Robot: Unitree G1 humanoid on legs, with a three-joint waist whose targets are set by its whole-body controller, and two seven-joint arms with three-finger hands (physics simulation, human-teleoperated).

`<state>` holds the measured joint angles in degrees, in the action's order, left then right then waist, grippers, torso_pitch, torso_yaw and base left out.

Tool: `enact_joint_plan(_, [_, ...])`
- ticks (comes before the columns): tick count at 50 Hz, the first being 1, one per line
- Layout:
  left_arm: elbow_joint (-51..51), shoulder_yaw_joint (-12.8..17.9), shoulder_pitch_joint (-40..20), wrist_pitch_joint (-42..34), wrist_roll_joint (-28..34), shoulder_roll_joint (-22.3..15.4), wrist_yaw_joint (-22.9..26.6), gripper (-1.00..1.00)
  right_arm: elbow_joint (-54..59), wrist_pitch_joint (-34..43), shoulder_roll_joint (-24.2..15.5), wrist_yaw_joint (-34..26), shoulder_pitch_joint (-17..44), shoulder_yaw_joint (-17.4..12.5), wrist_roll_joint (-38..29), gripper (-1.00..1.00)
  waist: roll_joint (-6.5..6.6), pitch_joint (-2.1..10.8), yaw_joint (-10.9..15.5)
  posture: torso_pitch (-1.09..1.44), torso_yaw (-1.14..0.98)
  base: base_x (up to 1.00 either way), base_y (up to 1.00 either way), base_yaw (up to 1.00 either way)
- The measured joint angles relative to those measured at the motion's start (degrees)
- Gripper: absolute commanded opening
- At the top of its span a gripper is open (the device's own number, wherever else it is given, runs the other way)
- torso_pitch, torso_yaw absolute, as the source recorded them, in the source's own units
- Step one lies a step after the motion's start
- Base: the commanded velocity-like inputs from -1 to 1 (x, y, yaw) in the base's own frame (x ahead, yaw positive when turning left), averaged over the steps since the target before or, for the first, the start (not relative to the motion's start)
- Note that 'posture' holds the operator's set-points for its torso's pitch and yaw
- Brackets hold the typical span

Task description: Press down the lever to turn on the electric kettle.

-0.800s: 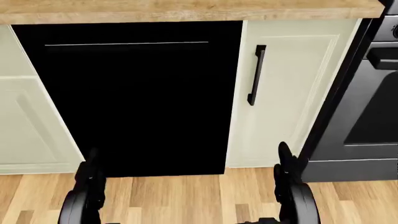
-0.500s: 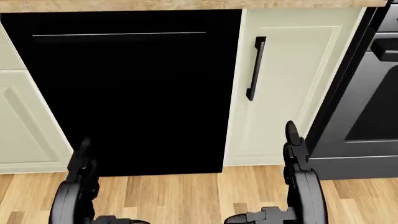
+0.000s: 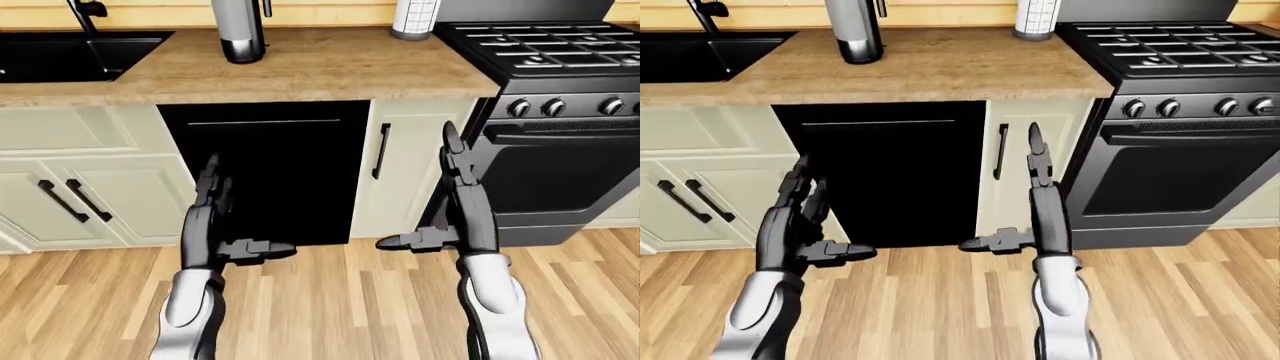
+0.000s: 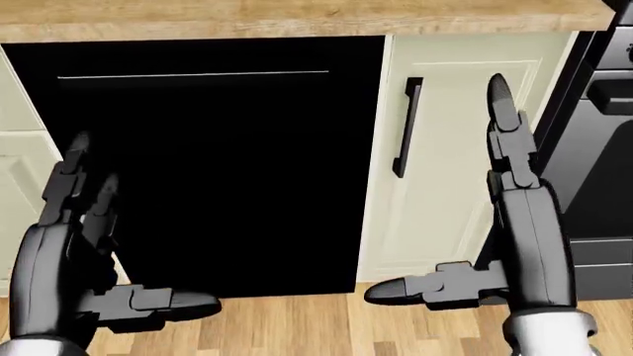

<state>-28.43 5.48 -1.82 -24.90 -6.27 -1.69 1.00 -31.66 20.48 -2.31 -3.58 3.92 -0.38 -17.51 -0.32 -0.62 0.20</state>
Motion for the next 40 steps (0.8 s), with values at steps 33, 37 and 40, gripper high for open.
enact_joint_plan(33, [-7.25, 3.76, -3.04, -6.38, -5.79, -1.69, -4.78, 1.00, -8.00, 15.98, 0.32, -7.00, 3.93, 1.20, -10.06, 1.00, 1.57, -1.46, -0.57, 0.00, 0.00, 0.00, 0.31, 0.00])
enact_joint_plan(37, [-7.77, 3.48, -3.16, -5.86, -6.07, -1.80, -4.65, 1.00, -9.42, 15.63, 0.27, -6.80, 4.47, 0.86, -10.46, 1.00, -0.88, -1.71, -0.81, 0.00, 0.00, 0.00, 0.53, 0.00])
enact_joint_plan(40, [-7.59, 3.22, -3.46, -5.80, -6.26, -1.52, -4.54, 1.00, -9.30, 15.15, 0.15, -6.60, 4.65, 0.73, -10.45, 1.00, -2.09, -1.50, -1.48, 0.00, 0.00, 0.00, 0.53, 0.00])
